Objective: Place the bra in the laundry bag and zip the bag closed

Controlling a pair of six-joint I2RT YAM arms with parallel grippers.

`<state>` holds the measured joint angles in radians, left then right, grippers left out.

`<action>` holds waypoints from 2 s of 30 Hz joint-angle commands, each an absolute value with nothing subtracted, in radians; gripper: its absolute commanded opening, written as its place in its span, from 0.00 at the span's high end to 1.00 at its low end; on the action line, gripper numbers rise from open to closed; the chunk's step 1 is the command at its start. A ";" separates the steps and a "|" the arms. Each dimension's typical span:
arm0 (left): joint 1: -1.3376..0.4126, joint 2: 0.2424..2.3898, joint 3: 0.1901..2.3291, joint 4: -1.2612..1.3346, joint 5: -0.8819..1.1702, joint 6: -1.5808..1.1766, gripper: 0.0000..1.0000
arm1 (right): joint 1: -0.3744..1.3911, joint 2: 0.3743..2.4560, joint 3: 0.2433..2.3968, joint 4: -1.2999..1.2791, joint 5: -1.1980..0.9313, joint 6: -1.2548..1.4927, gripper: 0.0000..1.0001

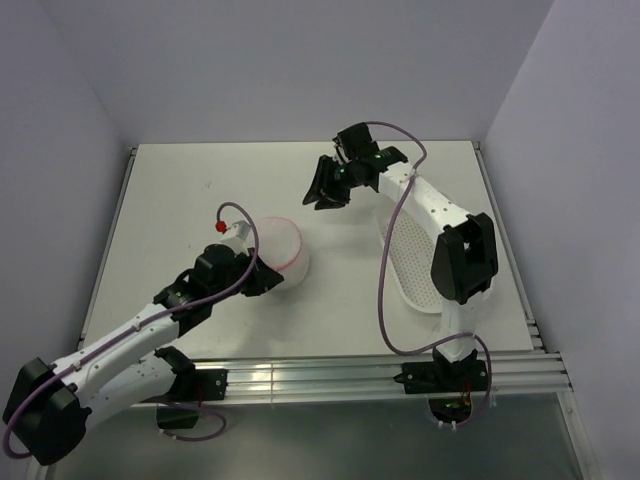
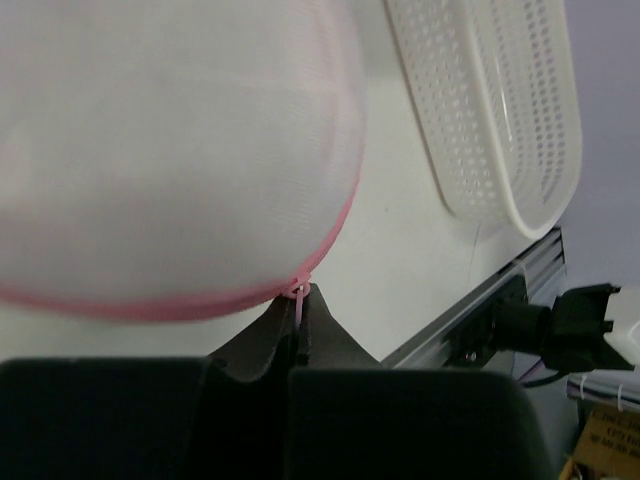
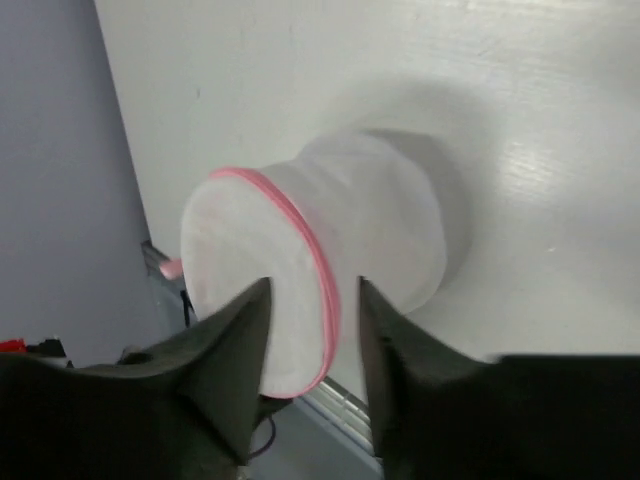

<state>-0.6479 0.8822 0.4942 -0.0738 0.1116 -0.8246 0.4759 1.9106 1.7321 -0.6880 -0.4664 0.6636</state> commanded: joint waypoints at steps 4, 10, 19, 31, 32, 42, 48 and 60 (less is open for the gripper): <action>-0.689 1.000 0.577 -0.009 0.120 -0.807 1.00 | 0.466 1.800 1.747 -0.704 -0.344 0.672 0.39; -0.689 1.042 0.601 0.055 0.133 -0.798 1.00 | 0.512 1.536 1.429 -0.582 -0.356 0.768 0.41; -0.692 1.071 0.612 0.074 0.158 -0.796 1.00 | 0.672 1.443 1.138 -0.370 -0.337 0.977 0.44; -0.690 1.077 0.617 0.063 0.158 -0.787 1.00 | 0.710 1.462 0.991 -0.084 -0.316 1.313 0.44; -0.690 1.074 0.615 0.063 0.158 -0.787 1.00 | 0.716 1.468 0.992 -0.072 -0.311 1.321 0.44; -0.690 1.071 0.609 0.063 0.156 -0.782 1.00 | 0.747 1.483 0.979 -0.060 -0.281 1.370 0.44; -0.692 1.066 0.598 0.072 0.163 -0.785 1.00 | 0.749 1.505 0.968 -0.034 -0.288 1.391 0.46; -0.692 1.042 0.597 0.019 0.132 -0.776 1.00 | 0.747 1.560 1.017 -0.049 -0.285 1.376 1.00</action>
<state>-0.6872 1.0740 0.5747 0.0158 0.1390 -0.8013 0.7444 1.5520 0.9749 -0.0593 -0.3008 1.3891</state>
